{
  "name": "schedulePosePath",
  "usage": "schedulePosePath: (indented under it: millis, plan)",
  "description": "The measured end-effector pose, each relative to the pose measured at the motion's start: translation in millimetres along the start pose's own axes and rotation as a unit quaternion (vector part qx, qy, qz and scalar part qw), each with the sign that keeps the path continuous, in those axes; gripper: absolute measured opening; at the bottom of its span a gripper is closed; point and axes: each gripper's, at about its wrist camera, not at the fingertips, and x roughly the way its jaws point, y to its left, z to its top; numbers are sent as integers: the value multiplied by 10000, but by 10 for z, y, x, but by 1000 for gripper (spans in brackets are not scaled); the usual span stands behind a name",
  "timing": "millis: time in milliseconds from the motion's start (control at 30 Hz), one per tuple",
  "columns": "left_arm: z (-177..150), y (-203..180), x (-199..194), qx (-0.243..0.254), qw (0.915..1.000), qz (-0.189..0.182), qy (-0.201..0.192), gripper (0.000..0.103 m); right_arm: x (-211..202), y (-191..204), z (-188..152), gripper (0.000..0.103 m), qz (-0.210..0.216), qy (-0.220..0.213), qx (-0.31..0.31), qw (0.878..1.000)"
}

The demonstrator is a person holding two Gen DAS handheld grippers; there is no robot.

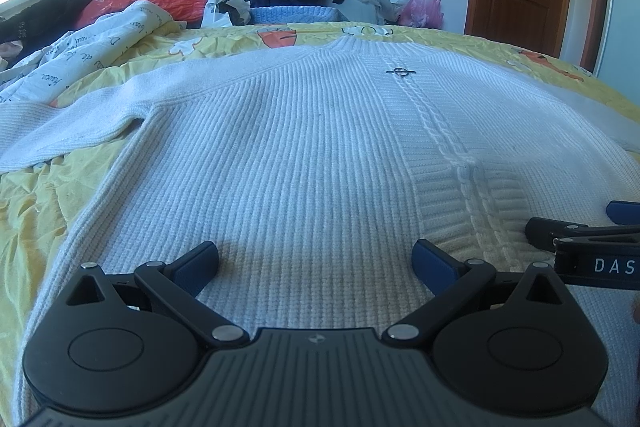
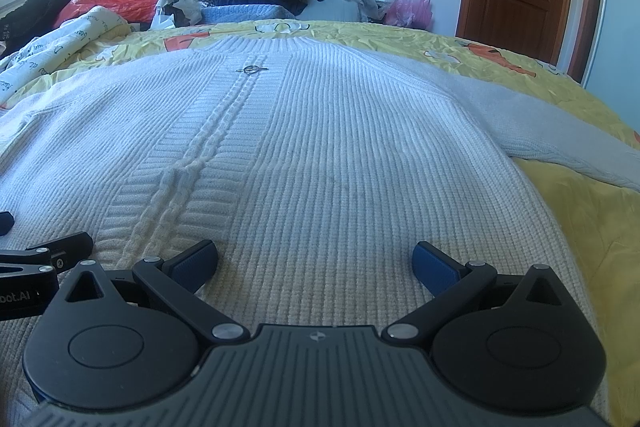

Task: Fold small clothes

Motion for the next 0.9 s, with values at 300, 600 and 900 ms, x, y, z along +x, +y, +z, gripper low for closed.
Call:
schedulePosePath:
  millis: [300, 600, 900]
  plan:
    - [0, -1, -4, -1, 10000, -4, -3, 103, -203, -398, 96, 103, 662, -230, 620, 9956]
    - [0, -2, -5, 0, 10000, 0, -5, 103, -486, -2215, 333, 100, 237, -1015, 2615, 9596]
    - [-2, -3, -4, -2, 10000, 0, -5, 103, -324, -4222, -116, 78, -624, -1222, 5166, 8452]
